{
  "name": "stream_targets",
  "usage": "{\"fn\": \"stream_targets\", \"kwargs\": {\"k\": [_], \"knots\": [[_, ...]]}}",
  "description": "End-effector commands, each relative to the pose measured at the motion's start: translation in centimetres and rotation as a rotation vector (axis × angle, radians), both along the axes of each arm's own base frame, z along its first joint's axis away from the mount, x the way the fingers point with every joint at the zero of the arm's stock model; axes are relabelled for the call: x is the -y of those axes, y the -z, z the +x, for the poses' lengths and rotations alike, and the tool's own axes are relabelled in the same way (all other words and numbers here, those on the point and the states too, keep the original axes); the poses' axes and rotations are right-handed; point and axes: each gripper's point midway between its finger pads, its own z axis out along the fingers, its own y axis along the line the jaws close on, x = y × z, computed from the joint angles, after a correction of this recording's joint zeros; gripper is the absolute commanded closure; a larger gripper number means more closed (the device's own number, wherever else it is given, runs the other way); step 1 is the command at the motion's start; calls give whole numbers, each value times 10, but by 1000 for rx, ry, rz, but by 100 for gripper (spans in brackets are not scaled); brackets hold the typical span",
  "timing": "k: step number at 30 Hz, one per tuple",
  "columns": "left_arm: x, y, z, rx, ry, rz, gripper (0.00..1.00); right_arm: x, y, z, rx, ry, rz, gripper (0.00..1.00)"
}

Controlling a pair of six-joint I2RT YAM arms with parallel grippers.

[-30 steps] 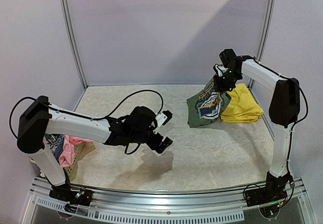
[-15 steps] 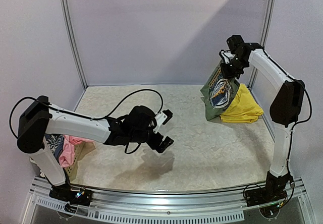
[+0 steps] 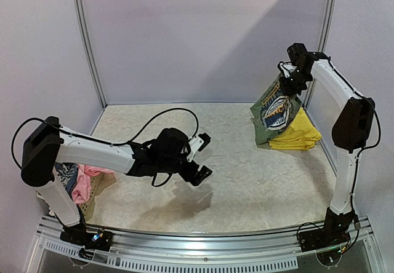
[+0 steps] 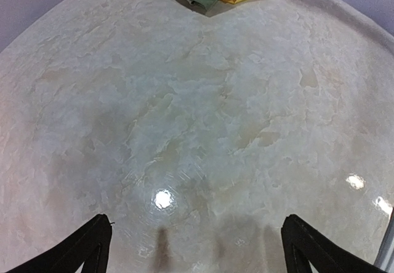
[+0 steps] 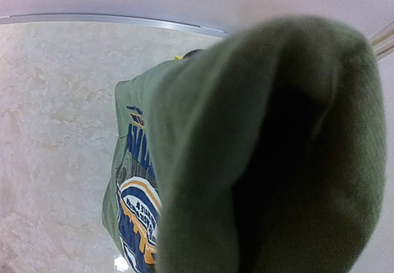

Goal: Fold and stack the mixed laundry pile
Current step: Move the square-folded tank top to the corner of the board.

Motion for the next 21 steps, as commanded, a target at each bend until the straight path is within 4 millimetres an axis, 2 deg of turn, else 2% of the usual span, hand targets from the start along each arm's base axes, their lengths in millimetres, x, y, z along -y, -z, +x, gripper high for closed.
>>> {"fn": "stream_targets", "kwargs": {"k": [1, 14, 21], "knots": [[-3, 7, 4, -9, -4, 2, 2, 21, 33, 17, -29, 18, -16, 100], [-4, 12, 4, -14, -4, 14, 2, 65, 88, 56, -21, 22, -161, 100], [-4, 12, 5, -14, -5, 17, 2, 91, 110, 61, -28, 86, -227, 100]]}}
